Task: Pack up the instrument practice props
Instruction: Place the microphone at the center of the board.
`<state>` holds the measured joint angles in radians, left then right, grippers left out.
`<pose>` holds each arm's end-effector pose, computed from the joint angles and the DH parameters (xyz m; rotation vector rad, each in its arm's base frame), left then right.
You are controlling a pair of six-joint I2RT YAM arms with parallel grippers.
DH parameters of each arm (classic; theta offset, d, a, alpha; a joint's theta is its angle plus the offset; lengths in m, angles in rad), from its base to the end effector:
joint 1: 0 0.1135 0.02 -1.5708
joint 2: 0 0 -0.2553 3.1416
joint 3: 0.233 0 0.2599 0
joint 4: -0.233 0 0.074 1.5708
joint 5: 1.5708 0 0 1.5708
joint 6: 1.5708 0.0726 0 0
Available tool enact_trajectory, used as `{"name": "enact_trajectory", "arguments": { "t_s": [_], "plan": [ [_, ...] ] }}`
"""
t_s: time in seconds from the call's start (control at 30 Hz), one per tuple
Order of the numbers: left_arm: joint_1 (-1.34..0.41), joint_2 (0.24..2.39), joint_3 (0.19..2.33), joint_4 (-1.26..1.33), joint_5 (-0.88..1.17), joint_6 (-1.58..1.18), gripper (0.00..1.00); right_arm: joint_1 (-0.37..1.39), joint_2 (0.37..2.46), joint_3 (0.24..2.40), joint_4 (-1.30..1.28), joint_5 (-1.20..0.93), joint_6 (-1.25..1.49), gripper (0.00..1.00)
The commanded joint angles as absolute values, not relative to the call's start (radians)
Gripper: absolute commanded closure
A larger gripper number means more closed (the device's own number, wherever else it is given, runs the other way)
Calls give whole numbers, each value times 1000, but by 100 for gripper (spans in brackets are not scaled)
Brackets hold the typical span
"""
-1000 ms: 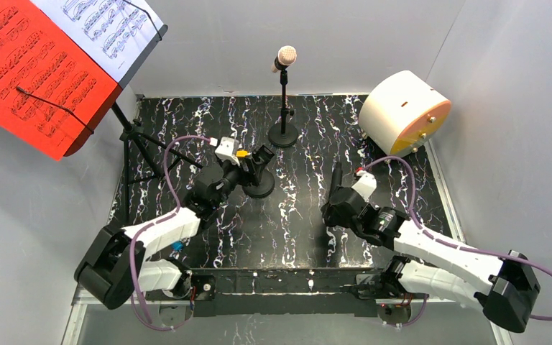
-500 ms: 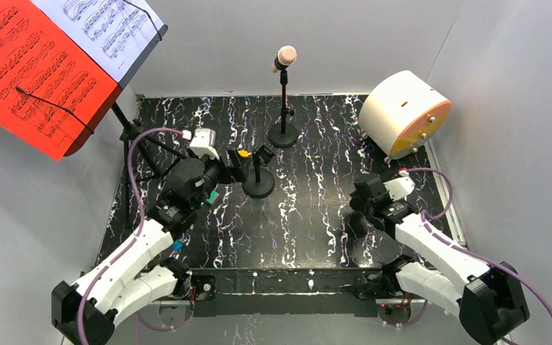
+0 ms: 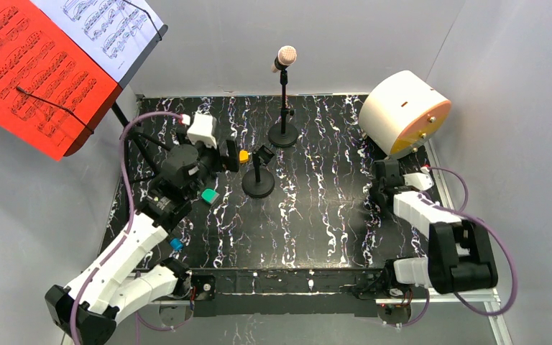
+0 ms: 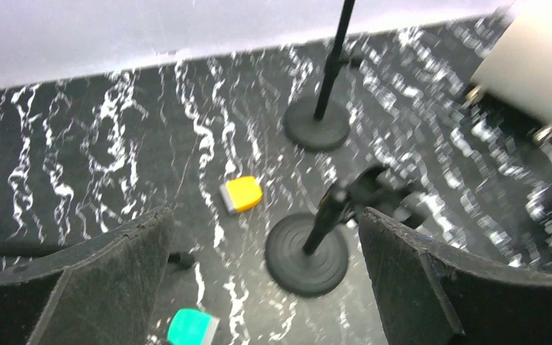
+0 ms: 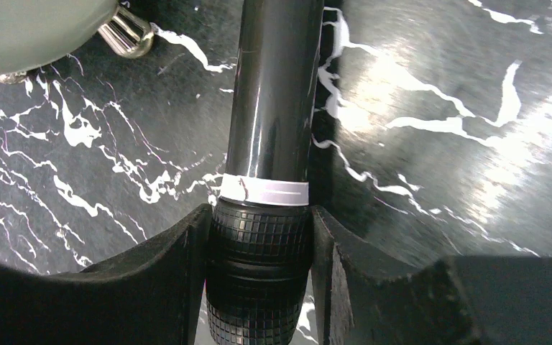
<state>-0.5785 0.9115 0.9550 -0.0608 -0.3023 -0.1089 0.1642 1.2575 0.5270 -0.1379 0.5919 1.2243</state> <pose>0.2269 -0.1224 0.3838 0.1373 1.5892 -0.2962 0.2596 0.0020 0.1299 1.3501 1.8084 0.0002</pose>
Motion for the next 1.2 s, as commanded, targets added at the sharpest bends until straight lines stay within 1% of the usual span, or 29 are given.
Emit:
{"name": "enact_trajectory", "arguments": {
  "t_s": [0.0,0.07,0.13,0.23,0.27,0.33,0.47,0.53,0.77,0.87,1.03,1.17],
  "plan": [
    [-541,837,823,48,-295,-24,2,149,1362,617,-9,642,1203,87],
    [-540,808,793,68,-342,-6,2,142,1408,642,28,646,1191,81],
    [-537,789,770,90,-367,-5,2,134,1445,656,49,647,1191,72],
    [-535,787,755,107,-373,-5,2,128,1477,670,70,643,1189,56],
    [-534,794,752,109,-369,-5,2,127,1482,672,78,641,1188,49],
    [-532,807,755,105,-358,-9,2,125,1484,667,99,634,1186,40],
    [-518,812,755,105,-347,-18,2,119,1481,656,133,627,1178,29],
    [-514,806,747,115,-344,-17,2,118,1474,651,143,621,1166,25],
    [-502,783,733,141,-304,-15,2,116,1372,617,177,555,1085,19],
    [-499,764,729,144,-304,-14,2,116,1293,593,176,514,1022,11],
    [-496,759,730,141,-289,-18,2,118,1162,566,128,416,881,2],
    [-497,760,730,141,-263,-29,2,133,1082,559,122,295,754,1]
  ]
}}
